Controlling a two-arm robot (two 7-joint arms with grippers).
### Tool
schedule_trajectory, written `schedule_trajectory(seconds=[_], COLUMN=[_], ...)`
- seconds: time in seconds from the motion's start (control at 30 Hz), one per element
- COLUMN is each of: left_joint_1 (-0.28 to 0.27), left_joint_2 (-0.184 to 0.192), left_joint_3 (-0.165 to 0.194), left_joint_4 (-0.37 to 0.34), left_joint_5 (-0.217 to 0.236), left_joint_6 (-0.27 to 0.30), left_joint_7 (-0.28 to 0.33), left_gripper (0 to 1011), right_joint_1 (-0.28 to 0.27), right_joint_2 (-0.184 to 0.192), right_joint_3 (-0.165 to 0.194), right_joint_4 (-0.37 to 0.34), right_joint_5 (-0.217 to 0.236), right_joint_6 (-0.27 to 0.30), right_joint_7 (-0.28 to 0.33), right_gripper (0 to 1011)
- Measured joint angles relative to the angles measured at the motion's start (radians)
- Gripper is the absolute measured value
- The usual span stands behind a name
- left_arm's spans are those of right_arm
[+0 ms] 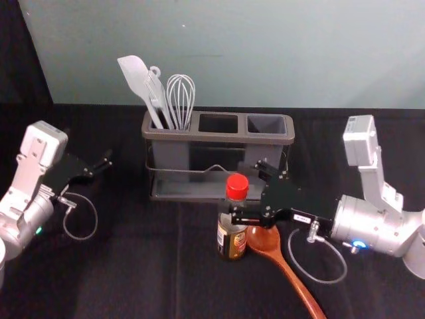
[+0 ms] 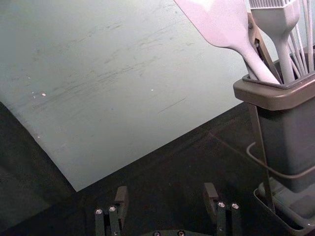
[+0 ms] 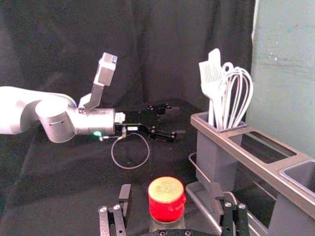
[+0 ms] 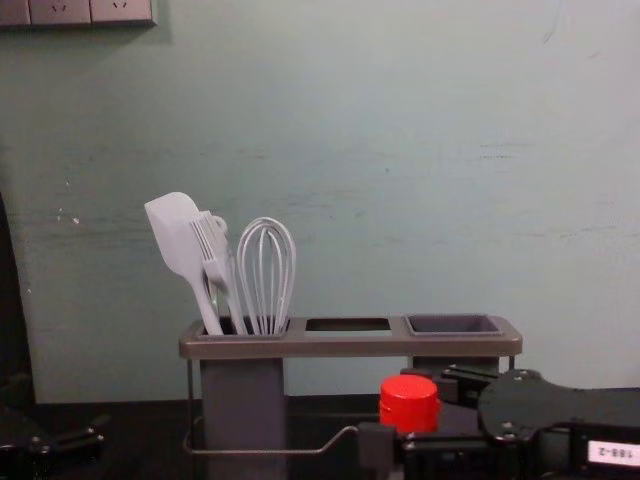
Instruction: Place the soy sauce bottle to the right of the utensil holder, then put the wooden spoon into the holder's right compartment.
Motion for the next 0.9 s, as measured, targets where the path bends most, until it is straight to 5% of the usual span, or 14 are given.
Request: schedule_trajectory(seconds=[0.4, 0.67, 0.9], left_joint_1=[0.0, 0.0, 0.0], left_joint_2=[0.0, 0.0, 0.0], left_joint_3=[0.0, 0.0, 0.0], left_joint_4=[0.0, 0.0, 0.0], left_joint_5=[0.0, 0.0, 0.0], left_joint_6=[0.0, 0.0, 0.0], left_joint_7=[0.0, 0.0, 0.0], left_gripper=[1005, 1005, 1005], right_joint_1=[0.001, 0.0, -0.001], right_joint_2=[-0.001, 0.0, 0.001], right_joint_3=[-0.001, 0.0, 0.001], right_joint_4=[0.002, -0.001, -0.002], right_joint_5=[0.002, 0.002, 0.002], right_joint_6=[0.003, 0.001, 0.0], right_joint_7=[0.0, 0.0, 0.0], right_gripper=[995, 837, 579])
